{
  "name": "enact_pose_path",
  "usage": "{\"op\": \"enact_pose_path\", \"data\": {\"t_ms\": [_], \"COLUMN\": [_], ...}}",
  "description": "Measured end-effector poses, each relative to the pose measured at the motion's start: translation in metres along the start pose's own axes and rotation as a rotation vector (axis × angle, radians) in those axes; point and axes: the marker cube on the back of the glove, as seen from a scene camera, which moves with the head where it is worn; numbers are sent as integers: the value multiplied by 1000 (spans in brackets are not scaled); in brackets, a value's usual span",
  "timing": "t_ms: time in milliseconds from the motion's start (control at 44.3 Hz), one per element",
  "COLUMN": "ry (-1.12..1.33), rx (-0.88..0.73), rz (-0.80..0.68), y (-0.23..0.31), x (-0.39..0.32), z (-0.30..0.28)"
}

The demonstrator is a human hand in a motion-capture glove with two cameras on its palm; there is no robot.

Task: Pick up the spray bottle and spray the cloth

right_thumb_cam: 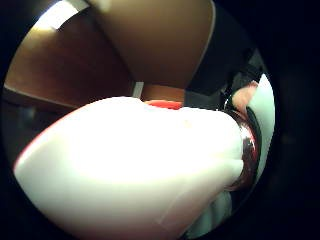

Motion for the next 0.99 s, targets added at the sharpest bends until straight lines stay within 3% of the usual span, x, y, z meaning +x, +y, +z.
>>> {"op": "enact_pose_path", "data": {"t_ms": [181,248,361,564,745,880,993], "ry": [-109,-87,16,122,99,218,245], "rx": [-225,-188,22,-62,-167,-242,-233], "rz": [34,43,53,42,2,-36,-45], "y": [17,10,-23,-27,-21,-5,8], "x": [13,24,45,55,38,36,26], "z": [33,37,50,61,40,17,-3]}}
